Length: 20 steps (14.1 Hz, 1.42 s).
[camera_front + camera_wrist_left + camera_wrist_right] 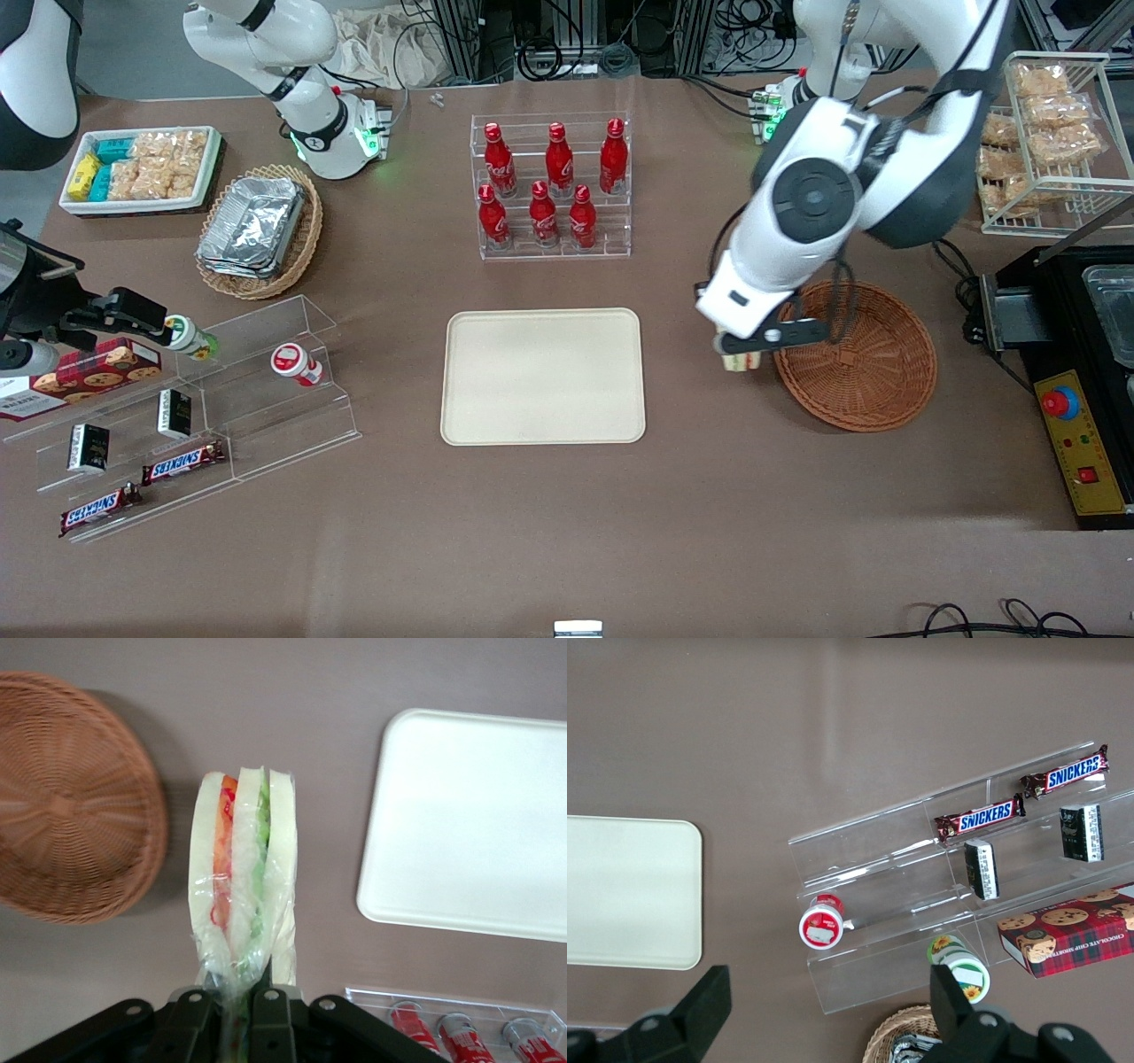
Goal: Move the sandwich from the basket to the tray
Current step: 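Carry the held sandwich over to the cream tray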
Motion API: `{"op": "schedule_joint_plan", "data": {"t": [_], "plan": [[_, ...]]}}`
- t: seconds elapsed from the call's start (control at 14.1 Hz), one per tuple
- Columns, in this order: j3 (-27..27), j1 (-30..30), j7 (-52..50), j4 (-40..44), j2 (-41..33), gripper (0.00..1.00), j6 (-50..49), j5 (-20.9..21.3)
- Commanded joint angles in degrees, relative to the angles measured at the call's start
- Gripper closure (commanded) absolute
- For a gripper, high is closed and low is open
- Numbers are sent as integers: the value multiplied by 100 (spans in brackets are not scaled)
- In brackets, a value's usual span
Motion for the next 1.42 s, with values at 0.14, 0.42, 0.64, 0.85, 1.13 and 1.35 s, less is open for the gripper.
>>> {"op": "schedule_joint_plan", "data": {"t": [0.14, 0.42, 0.64, 0.85, 1.13, 1.35], "plan": [[-161, -349, 60, 563, 888, 100, 720, -82], [-171, -639, 69, 519, 1477, 100, 1591, -56], [-171, -701, 69, 501, 1811, 98, 1996, -56], [-171, -719, 60, 510, 2110, 98, 2128, -29], [-171, -727, 69, 466, 2330, 92, 2374, -11], [-171, -736, -36, 475, 2401, 63, 2410, -11]]}}
